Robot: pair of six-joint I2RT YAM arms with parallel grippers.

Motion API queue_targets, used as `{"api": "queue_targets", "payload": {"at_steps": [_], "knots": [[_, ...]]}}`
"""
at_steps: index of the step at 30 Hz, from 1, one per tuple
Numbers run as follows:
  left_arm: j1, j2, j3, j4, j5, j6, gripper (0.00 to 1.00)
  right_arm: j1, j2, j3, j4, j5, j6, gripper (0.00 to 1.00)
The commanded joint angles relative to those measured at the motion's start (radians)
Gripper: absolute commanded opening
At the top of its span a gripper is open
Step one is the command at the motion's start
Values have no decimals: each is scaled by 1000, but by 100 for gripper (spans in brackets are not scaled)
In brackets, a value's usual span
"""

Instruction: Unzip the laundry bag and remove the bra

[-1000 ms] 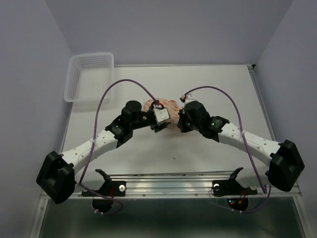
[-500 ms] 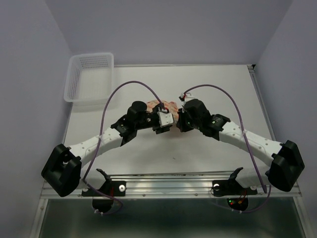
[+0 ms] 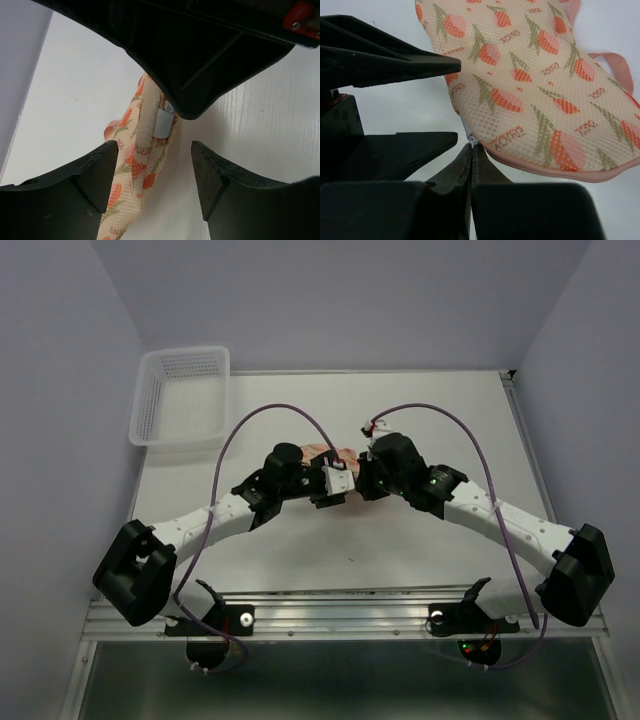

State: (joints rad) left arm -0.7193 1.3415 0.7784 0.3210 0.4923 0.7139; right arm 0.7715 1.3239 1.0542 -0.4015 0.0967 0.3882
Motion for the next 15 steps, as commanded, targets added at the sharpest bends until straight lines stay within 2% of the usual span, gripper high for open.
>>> {"api": "queue_targets", "payload": {"at_steps": [1,3,15], "knots": [[-6,19,53,69,-1,27,70,-9,6,56,9,-11,-11,1],[-8,28,55,73,3,29,66,-9,8,62,7,-18,-12,1],[-8,59,51,125,-5,-4,61,-9,6,72,9,-43,-17,1]]}}
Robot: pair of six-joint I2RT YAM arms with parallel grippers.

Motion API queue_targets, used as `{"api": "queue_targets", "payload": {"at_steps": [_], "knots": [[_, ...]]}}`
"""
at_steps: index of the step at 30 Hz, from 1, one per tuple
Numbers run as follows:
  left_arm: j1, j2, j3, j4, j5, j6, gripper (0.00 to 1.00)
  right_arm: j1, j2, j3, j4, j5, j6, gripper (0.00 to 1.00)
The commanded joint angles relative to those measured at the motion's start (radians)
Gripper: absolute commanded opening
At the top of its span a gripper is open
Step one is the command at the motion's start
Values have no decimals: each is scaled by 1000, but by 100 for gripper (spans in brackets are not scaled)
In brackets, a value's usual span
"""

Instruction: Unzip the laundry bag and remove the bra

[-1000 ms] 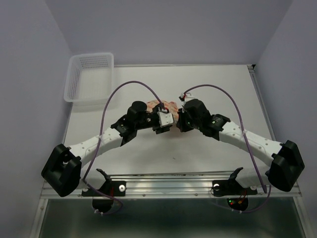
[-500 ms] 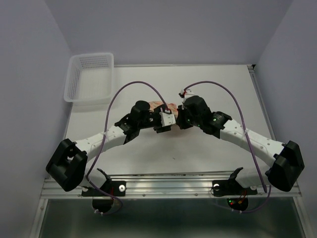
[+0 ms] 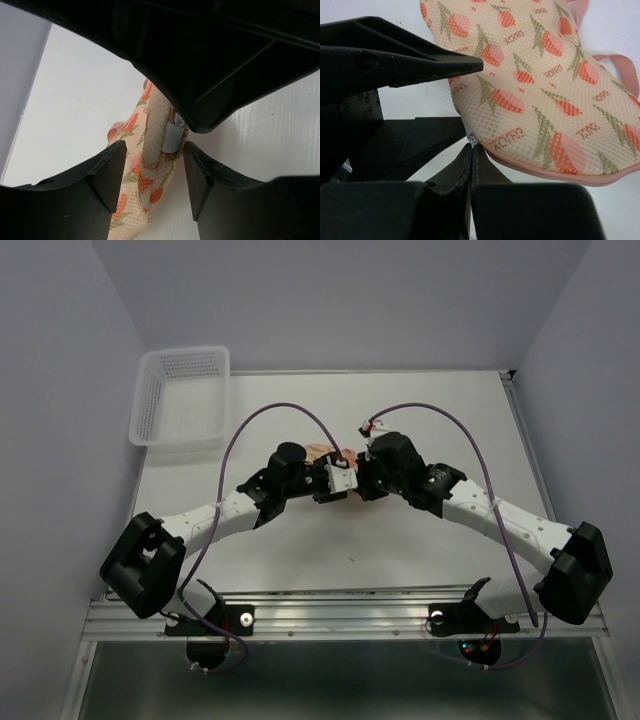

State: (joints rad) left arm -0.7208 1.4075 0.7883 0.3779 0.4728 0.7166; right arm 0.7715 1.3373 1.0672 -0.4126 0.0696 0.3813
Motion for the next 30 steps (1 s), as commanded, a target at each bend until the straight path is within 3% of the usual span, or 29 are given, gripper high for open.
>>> {"api": "queue_targets", "payload": {"at_steps": [1,5,8,9,10,30], "knots": [[-6,-5,37,72,16,-11,60,-9,-7,59,20,-17,-10,1],[-8,-7,23,85,21,-23,47,-9,-10,65,20,-22,-9,1],[-8,-7,16,92,27,-39,24,-18,-13,73,20,-21,-12,1],[-8,-4,15,92,30,-40,5,-18,-15,74,20,-21,-12,1],[-8,-4,12,93,35,-40,0,-18,-16,74,20,-21,-13,1],[12,-94,-78,32,-2,-14,0,-77,-124,79,-140,93,-96,1]]}}
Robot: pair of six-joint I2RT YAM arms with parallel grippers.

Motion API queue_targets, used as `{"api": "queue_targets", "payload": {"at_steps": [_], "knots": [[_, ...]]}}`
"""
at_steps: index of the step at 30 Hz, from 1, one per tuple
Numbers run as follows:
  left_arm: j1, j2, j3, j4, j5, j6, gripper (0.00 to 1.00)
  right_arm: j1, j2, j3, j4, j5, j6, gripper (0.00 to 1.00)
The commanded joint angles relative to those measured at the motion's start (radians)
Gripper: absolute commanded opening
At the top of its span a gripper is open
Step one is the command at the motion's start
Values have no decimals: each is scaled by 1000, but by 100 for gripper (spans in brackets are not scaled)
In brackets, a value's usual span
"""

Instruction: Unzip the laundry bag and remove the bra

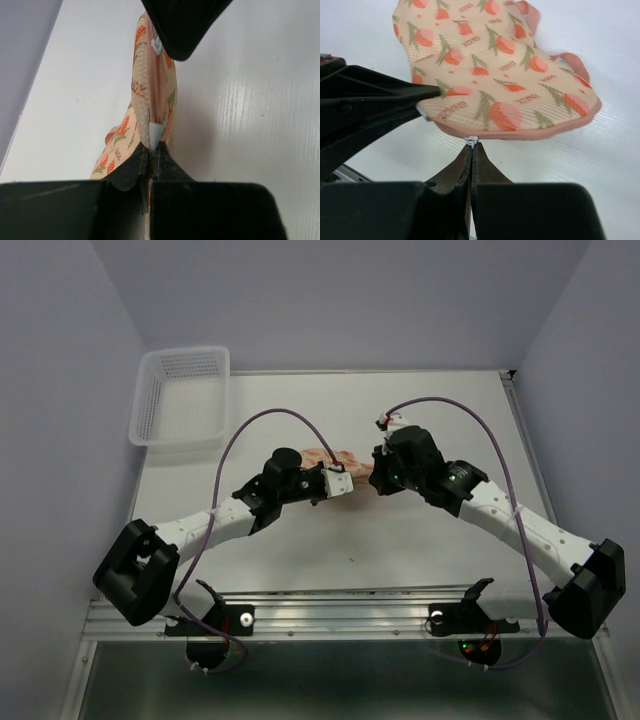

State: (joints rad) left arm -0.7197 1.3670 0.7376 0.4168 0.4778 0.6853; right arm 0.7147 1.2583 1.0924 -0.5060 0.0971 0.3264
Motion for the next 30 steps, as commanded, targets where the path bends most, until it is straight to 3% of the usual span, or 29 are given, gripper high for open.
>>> {"api": "queue_targets", "payload": {"at_steps": [1,11,15,18,19,20,30], "knots": [[12,-62,-30,-12,-8,16,0,-29,-49,50,-60,70,-46,1],[43,-158,-96,-21,-39,-15,0,-98,-109,-22,-81,79,-70,1],[55,-209,-135,-10,-36,-46,0,-98,-93,0,-81,-2,-84,1],[54,-244,-136,-3,19,-105,49,-98,-65,18,-63,-74,-95,1],[54,-261,-136,0,36,-128,84,-98,-60,24,-48,-82,-96,1],[52,-269,-135,5,36,-139,99,-98,-56,27,-40,-88,-96,1],[-20,-301,-35,0,-67,-208,99,-98,10,81,14,-235,-87,1]]}}
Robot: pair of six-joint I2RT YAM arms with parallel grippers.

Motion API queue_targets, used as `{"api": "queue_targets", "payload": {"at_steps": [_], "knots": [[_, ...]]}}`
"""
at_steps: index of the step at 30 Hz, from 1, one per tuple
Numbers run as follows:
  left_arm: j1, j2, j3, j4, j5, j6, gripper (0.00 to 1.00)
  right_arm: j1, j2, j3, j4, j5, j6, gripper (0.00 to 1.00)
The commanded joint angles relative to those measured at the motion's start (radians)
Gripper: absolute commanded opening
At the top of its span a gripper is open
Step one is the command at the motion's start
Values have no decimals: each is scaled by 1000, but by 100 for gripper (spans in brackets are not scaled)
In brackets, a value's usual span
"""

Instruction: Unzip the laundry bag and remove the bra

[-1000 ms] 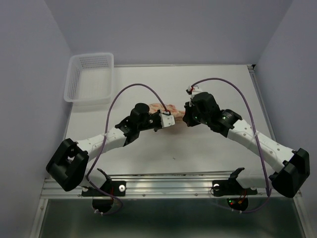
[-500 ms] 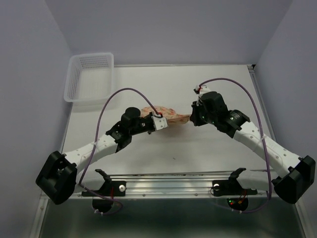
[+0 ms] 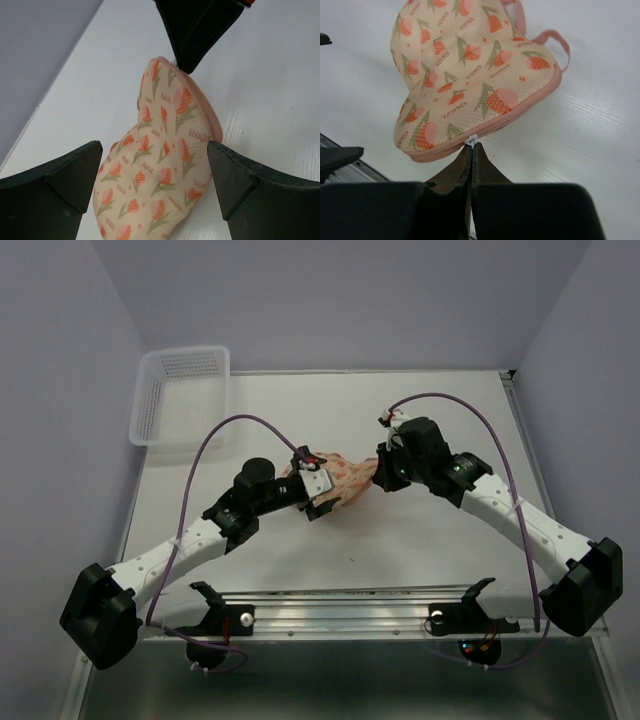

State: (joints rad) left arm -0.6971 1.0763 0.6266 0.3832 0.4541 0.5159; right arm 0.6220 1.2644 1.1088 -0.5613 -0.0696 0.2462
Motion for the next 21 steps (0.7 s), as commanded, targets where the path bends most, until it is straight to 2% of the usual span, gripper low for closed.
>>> {"api": "queue_targets", "payload": {"at_steps": [1,6,9,13,17,21], "knots": [[-70,5,100,34,-93,-68,99,-5,7,71,73,-70,1,1],[-159,33,139,55,-224,-184,99,-5,30,111,75,-81,39,1],[-217,46,140,72,-293,-192,99,5,49,121,78,-88,48,1],[-248,121,180,71,-412,-223,99,15,72,134,87,-99,53,1],[-268,162,226,75,-527,-344,99,24,85,160,87,-91,62,1],[-291,208,231,102,-627,-343,98,42,101,171,89,-81,65,1]]}}
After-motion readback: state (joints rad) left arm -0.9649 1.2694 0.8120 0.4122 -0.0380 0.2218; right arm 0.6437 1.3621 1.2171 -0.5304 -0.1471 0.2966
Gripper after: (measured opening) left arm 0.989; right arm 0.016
